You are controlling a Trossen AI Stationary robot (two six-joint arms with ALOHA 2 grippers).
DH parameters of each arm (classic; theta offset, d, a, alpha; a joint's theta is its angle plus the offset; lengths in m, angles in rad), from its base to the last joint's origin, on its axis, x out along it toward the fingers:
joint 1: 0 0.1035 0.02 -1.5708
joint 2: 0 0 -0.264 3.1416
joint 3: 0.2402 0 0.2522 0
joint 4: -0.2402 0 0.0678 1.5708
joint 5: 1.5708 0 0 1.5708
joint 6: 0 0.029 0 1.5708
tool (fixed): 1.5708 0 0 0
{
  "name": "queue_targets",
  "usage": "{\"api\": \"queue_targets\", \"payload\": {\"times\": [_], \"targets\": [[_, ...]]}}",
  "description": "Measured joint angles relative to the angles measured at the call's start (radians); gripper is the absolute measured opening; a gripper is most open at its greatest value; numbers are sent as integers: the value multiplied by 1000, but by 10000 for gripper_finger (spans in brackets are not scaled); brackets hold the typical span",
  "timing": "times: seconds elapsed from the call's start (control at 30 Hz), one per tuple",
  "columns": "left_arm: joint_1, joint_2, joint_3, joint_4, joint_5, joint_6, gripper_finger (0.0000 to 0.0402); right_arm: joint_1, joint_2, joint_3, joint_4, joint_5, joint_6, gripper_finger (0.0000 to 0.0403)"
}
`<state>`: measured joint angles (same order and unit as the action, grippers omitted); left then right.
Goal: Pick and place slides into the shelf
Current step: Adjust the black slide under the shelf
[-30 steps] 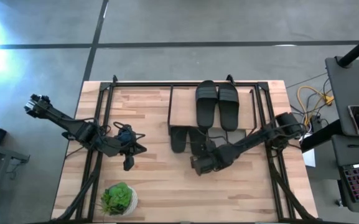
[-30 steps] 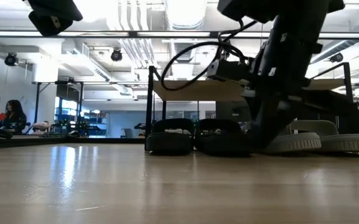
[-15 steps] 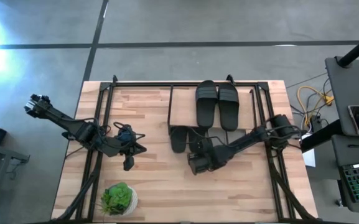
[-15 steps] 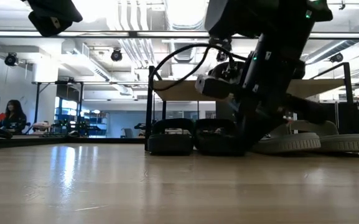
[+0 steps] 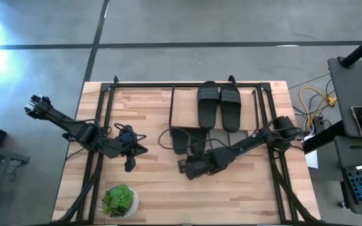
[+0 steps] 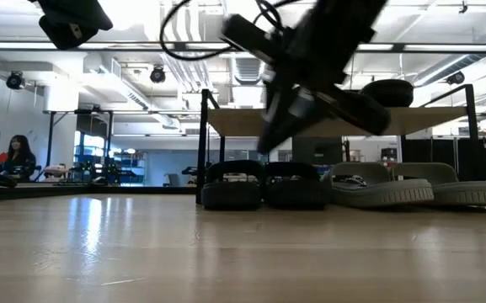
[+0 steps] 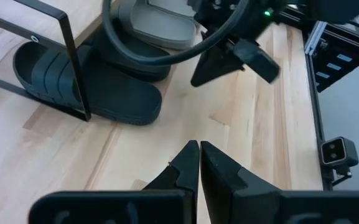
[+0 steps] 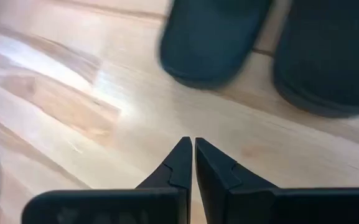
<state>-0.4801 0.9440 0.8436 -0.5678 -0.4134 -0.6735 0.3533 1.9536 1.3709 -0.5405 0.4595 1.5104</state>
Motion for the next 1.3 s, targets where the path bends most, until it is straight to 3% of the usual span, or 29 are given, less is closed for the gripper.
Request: {"api": "queue_targets", "payload": {"times": [0.13, 0.3, 0.53, 0.8, 1.3], "targets": [[0, 0, 0, 0, -11, 0, 0, 1, 40, 58, 20, 13, -27, 12], [0, 1, 0, 0, -11, 0, 0, 10, 131, 154, 177, -23, -171, 12], [0, 1, 0, 0, -11, 0, 0, -1, 288, 312, 81, -34, -184, 12], [0, 0, 0, -10, -11, 0, 0, -22, 360, 489, -318, 42, -146, 12], [0, 0, 0, -26, -10, 36, 0, -104, 357, 443, -252, 57, -186, 12]]}}
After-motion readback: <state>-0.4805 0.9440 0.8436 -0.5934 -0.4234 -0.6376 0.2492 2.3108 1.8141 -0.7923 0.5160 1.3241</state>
